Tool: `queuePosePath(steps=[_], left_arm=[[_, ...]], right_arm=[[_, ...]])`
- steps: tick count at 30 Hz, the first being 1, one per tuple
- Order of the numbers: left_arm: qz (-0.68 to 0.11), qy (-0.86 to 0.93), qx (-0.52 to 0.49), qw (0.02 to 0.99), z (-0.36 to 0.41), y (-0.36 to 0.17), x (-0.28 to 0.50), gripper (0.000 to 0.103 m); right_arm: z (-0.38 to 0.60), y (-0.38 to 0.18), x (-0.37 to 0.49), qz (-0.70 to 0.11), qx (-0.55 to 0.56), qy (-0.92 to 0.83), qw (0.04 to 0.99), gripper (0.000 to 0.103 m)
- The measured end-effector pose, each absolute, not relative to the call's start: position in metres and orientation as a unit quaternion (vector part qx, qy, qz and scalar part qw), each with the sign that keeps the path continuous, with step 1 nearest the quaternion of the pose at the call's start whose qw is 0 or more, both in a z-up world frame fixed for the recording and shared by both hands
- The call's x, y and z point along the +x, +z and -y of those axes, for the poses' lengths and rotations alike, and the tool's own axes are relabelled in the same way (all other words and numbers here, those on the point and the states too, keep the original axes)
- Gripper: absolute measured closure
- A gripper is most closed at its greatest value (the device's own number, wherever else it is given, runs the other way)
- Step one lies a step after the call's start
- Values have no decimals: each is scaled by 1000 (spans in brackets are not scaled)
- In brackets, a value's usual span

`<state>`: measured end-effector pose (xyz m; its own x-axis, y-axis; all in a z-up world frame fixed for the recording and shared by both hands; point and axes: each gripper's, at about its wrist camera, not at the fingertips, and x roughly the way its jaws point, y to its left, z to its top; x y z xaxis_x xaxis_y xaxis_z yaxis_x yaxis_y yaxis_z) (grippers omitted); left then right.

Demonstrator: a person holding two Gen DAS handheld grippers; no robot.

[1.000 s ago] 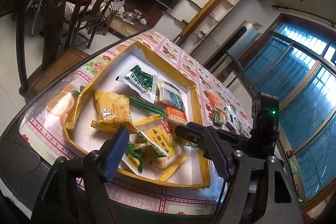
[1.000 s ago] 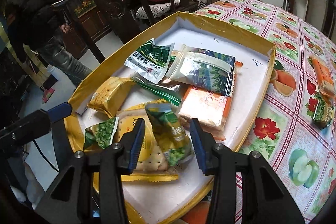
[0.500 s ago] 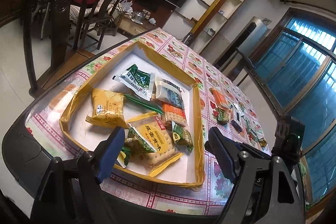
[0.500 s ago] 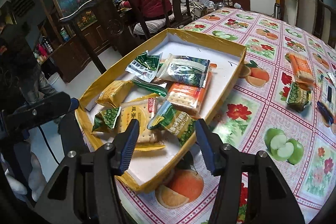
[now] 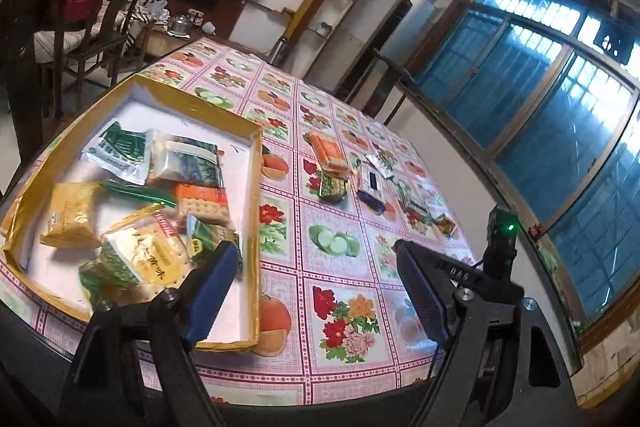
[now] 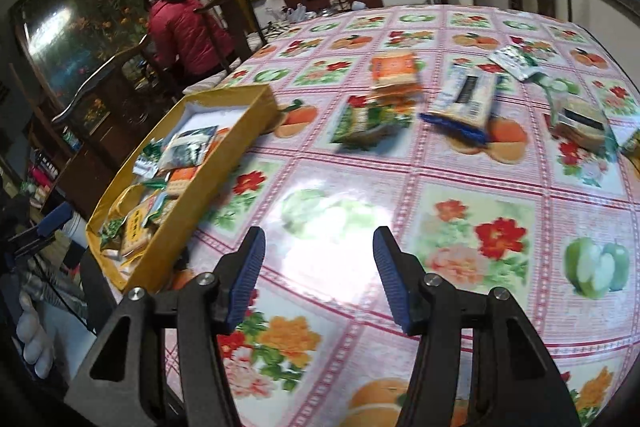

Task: Organize snacks
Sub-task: 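Open both tools to drop the two packs into the box, then grasp blue-wrapped biscuit pack with right tool while left tool grasps green garlic-pea bag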

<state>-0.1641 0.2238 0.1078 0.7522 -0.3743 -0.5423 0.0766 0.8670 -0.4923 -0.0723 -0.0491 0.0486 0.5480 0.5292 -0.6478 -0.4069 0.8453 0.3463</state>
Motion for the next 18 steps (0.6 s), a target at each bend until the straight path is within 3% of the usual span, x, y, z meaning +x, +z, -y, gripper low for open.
queuePosePath(steps=[8, 13, 15, 18], left_arm=[[-378, -155, -183, 894, -172, 110, -133, 21], [-376, -157, -149, 901, -150, 125, -127, 21], [-374, -153, -132, 905, -144, 131, -126, 21], [-371, -143, -99, 912, -138, 137, -123, 21]], right_arm=[[126, 52, -34, -385, 158, 202, 887, 37], [123, 51, 14, -397, 165, 169, 887, 36], [119, 48, 38, -410, 165, 150, 884, 30], [110, 41, 75, -439, 177, 124, 872, 29]])
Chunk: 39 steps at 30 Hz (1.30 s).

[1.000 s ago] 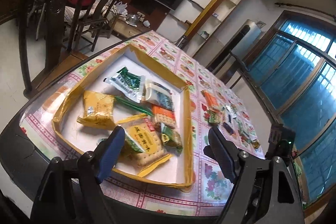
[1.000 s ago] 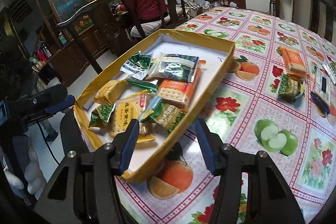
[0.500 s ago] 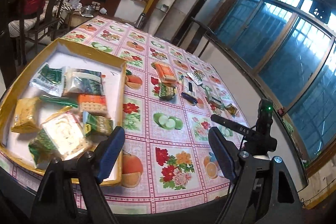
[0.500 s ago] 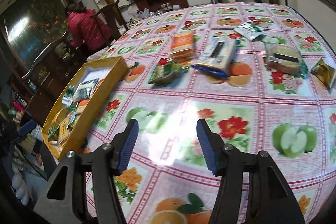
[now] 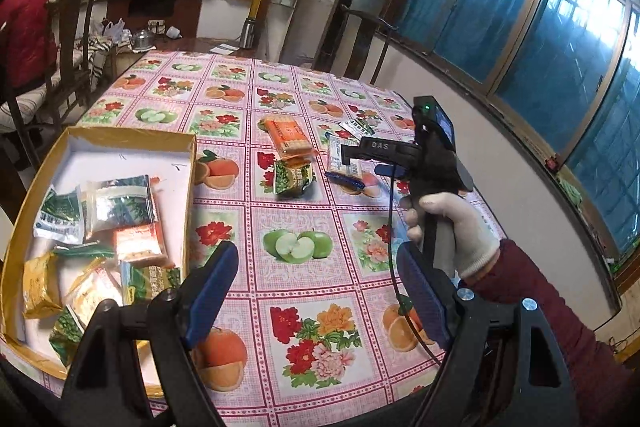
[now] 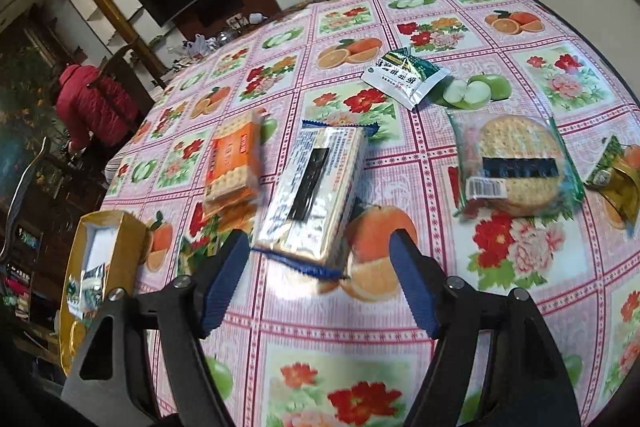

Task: Organize snacks
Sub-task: 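Grasp blue-wrapped biscuit pack with right tool while left tool grasps green garlic-pea bag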

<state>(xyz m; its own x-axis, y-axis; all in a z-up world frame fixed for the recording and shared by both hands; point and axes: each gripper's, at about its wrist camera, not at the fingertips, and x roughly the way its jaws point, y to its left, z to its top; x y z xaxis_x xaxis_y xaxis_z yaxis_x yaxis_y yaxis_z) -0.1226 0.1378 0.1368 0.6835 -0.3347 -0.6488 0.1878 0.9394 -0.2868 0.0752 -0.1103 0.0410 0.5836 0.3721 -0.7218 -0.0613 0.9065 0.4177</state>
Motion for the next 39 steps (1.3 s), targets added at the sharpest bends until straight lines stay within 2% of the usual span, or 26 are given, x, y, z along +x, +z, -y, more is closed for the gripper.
queuePosePath(steps=[11, 13, 14, 18, 23, 27, 37, 39], left_arm=[[-409, -128, -66, 901, -135, 116, -62, 21], [-417, -127, -73, 897, -135, 110, -52, 21], [-420, -126, -74, 896, -135, 107, -47, 21], [-434, -133, -56, 889, -124, 94, -27, 21], [-454, -132, -16, 881, -99, 73, 13, 21], [-471, -117, 9, 874, -81, 51, 49, 21], [-506, -79, 46, 858, -56, 13, 91, 21], [-493, -86, 42, 865, -56, 13, 90, 22]], right_arm=[[67, 24, 129, -477, 113, 55, 870, 28], [63, 24, 129, -477, 81, 44, 874, 33], [63, 24, 127, -474, 69, 41, 877, 41], [76, 24, 111, -472, 61, 58, 878, 45], [101, 19, 60, -468, 51, 75, 879, 45], [118, 18, 26, -459, 87, 109, 878, 45], [113, 15, 23, -432, 61, 122, 892, 45], [114, 15, 23, -433, 62, 124, 891, 45]])
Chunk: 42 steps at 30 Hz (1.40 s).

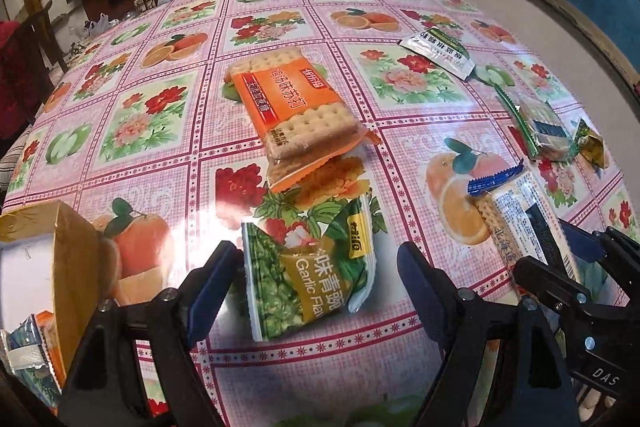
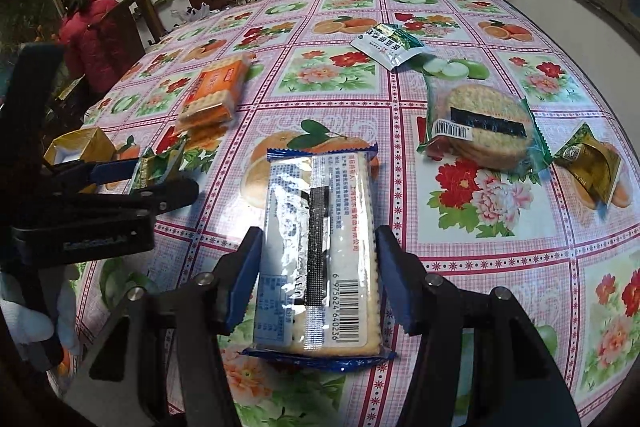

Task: Organize snacks
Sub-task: 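Grasp blue-wrapped biscuit pack with right tool while left tool grasps green garlic-pea bag, then carry both packs over the box and open both tools to release them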

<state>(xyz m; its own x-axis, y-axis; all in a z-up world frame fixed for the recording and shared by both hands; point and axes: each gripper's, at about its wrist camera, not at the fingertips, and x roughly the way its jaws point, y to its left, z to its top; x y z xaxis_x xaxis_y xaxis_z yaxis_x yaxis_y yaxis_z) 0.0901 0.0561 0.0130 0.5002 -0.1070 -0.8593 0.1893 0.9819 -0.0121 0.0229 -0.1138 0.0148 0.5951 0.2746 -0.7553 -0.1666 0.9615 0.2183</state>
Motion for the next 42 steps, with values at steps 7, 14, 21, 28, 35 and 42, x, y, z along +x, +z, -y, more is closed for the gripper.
queuePosePath(steps=[7, 14, 21, 28, 35, 42], left_arm=[[-492, -102, 41, 864, -56, 21, 76, 57], [-478, -121, -8, 870, -72, 36, 48, 57], [-445, -123, -59, 885, -101, 65, 2, 57], [-405, -100, -67, 907, -123, 84, -47, 57], [-367, -52, -127, 920, -178, 95, -93, 57], [-346, 16, -161, 924, -252, 93, -119, 57]], right_arm=[[116, 15, 23, -432, 68, 126, 890, 45], [124, 16, 24, -434, 110, 138, 884, 47], [128, 14, 24, -424, 151, 164, 878, 47], [126, 19, 19, -406, 159, 176, 883, 47], [110, 26, 6, -383, 151, 196, 890, 47], [71, 42, -16, -383, 143, 241, 880, 47]])
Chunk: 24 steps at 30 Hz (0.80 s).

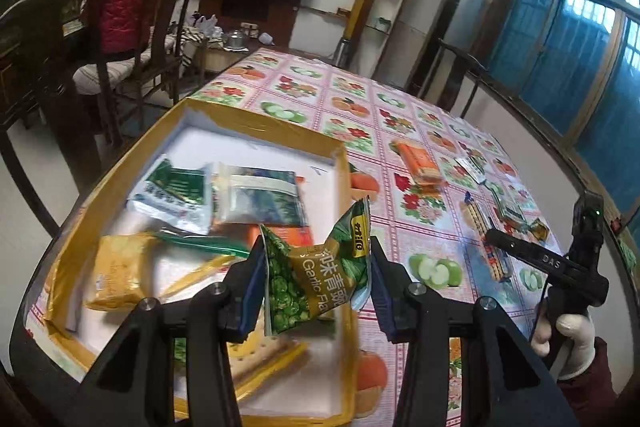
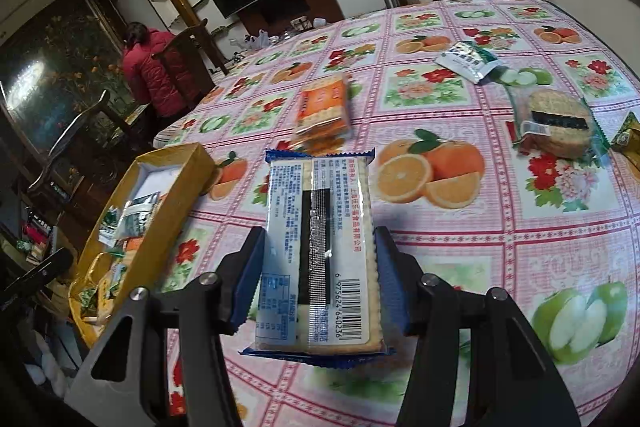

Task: Organize snacks
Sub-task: 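Carry both packs over the box and open both tools to release them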

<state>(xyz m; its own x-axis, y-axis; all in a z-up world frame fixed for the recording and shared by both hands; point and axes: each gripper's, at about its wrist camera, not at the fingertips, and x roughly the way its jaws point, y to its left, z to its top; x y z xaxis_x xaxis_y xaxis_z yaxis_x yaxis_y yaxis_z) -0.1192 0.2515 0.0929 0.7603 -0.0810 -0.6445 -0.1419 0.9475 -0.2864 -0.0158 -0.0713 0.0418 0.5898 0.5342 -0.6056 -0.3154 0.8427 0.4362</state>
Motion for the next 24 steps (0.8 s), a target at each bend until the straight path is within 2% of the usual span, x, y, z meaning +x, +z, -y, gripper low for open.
queuePosePath(steps=[5, 13, 15, 17, 22, 24], left_arm=[[-348, 38, -203, 914, -295, 76, -120, 57], [-370, 32, -209, 905, -314, 62, -90, 54], [-374, 35, -209, 903, -319, 60, -84, 51], [-378, 35, -211, 901, -324, 58, -80, 42], [-362, 26, -231, 903, -333, 59, -90, 30], [-357, 22, -237, 903, -332, 60, -97, 29]], right_arm=[[9, 61, -29, -394, 117, 299, 861, 47], [-110, 83, -11, -410, 60, 340, 844, 47], [-136, 82, 1, -416, 42, 333, 845, 47], [-156, 77, 15, -426, 33, 325, 844, 47], [-187, 68, 44, -442, 28, 310, 842, 47], [-198, 65, 53, -446, 35, 311, 839, 45]])
